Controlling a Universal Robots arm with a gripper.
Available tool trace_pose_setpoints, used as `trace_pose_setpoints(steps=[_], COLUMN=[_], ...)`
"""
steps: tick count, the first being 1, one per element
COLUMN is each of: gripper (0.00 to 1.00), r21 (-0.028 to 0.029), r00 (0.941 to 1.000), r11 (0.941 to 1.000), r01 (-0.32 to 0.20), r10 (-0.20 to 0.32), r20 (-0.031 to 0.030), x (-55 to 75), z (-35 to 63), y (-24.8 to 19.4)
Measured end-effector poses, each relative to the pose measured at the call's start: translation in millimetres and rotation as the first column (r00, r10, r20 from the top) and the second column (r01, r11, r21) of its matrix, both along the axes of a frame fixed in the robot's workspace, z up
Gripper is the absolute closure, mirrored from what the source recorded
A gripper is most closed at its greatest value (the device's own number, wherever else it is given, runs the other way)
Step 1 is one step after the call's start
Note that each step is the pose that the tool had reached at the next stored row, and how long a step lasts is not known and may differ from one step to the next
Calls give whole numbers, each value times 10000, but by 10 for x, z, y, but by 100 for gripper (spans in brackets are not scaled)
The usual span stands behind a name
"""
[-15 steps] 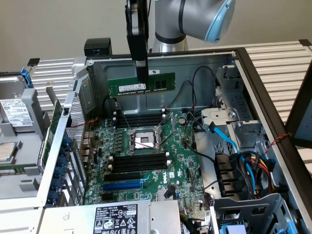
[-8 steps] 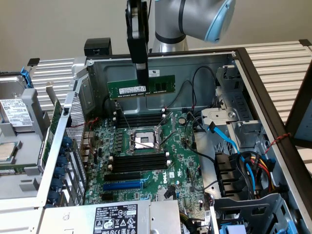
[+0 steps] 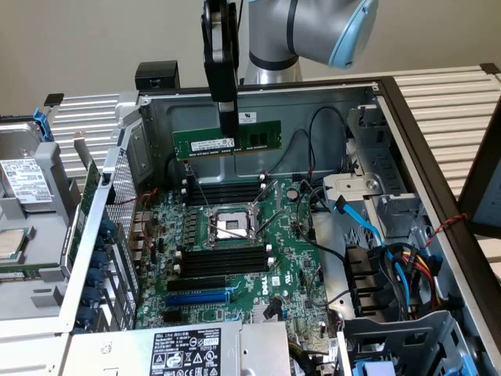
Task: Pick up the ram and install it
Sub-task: 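Insert the ram into the slot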
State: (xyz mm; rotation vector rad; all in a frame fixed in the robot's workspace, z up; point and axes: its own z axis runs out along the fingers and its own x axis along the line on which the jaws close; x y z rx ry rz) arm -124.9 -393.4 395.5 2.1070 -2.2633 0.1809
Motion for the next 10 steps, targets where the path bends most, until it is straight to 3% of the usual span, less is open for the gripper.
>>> trace_pose_setpoints(steps=[10], gripper=[88], r21=[7], r00=[10000], r11=[10000], r01=[1], r10=[-1], r20=[1], x=[-1], z=[-22], y=[0])
